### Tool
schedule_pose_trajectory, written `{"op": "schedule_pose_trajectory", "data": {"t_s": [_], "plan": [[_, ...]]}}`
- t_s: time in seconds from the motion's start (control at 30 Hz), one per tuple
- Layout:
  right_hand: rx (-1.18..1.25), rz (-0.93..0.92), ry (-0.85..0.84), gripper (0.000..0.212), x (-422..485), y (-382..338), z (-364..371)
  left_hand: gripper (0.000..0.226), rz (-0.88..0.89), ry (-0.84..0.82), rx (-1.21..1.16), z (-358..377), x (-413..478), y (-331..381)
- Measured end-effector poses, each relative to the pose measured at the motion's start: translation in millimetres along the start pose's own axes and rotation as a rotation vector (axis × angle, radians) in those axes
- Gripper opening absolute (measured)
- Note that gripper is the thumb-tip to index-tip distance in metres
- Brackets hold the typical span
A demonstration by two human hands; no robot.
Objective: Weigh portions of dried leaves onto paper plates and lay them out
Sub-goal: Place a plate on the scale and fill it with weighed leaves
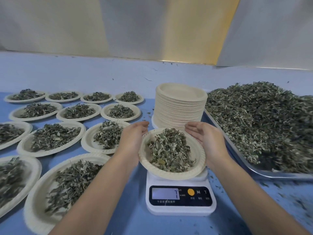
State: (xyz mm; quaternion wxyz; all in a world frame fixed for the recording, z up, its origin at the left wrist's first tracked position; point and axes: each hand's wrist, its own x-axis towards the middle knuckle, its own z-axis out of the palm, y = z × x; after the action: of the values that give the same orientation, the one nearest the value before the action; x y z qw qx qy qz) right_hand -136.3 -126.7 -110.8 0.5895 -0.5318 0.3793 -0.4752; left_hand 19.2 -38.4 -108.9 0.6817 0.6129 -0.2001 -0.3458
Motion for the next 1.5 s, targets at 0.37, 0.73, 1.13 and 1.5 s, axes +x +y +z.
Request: {"op": "schedule_pose_trajectory", "data": {"t_s": [0.37,0.73,1.13,1.5], "plan": [[0.042,0.020,-0.076,0.028,2,-17,61,0.026,-0.067,0.026,0.099,-54,18,31],[-0.205,0.125,-0.247,0.012,5,-4,193,0.028,0.079,0.379,0.031,-172,65,77],[-0.021,0.454,-0.511,0.007,-8,17,345,0.012,0.107,0.635,-0.179,-301,100,106],[-0.006,0.435,-0.551,0.021,1,32,440,0.022,-0.043,0.664,-0.104,-368,127,108]]}}
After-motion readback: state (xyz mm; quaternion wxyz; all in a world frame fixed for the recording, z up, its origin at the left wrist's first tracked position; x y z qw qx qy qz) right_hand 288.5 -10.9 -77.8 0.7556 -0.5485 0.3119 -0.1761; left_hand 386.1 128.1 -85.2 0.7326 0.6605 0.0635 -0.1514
